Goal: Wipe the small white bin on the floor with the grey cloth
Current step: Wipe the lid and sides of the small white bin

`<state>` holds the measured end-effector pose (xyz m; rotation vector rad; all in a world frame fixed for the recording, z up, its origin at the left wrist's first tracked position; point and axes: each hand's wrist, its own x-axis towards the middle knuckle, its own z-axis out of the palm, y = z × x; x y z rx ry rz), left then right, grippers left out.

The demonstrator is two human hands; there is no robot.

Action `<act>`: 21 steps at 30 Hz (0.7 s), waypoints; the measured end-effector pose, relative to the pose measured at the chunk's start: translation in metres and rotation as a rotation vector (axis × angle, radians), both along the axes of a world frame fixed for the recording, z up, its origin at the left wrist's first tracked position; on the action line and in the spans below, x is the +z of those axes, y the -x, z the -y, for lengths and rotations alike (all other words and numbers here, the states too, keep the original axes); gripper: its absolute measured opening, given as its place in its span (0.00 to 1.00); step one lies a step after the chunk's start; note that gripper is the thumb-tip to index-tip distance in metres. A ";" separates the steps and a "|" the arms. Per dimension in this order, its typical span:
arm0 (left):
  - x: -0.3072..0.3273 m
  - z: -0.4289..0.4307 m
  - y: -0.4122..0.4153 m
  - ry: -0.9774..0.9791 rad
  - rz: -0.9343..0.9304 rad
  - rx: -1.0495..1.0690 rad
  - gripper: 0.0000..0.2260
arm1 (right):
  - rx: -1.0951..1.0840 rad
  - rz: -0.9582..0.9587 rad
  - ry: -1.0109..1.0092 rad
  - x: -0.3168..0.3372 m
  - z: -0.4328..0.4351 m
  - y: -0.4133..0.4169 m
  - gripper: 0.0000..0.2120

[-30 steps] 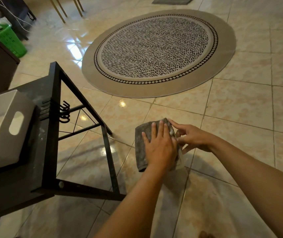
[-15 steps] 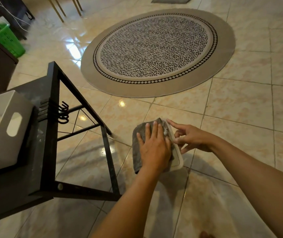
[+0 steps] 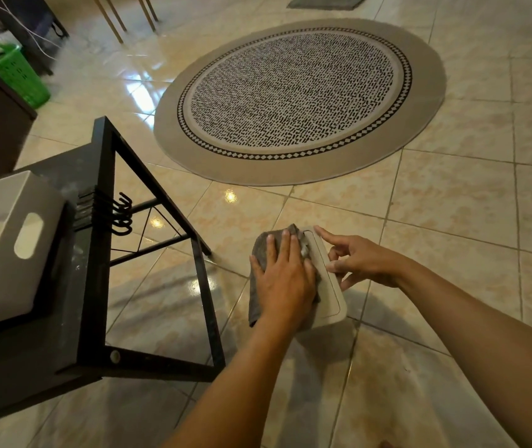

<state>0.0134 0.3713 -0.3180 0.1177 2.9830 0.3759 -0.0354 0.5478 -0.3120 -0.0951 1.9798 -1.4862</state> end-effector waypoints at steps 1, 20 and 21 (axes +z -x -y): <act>0.000 -0.001 -0.013 0.005 0.005 -0.018 0.30 | 0.002 0.003 0.005 -0.001 0.000 -0.001 0.40; -0.019 -0.027 -0.091 0.040 -0.128 -0.206 0.24 | -0.006 -0.034 -0.053 0.003 -0.001 -0.001 0.40; -0.018 -0.030 -0.087 0.051 -0.141 -0.205 0.24 | 0.000 -0.044 -0.064 0.003 -0.001 -0.001 0.39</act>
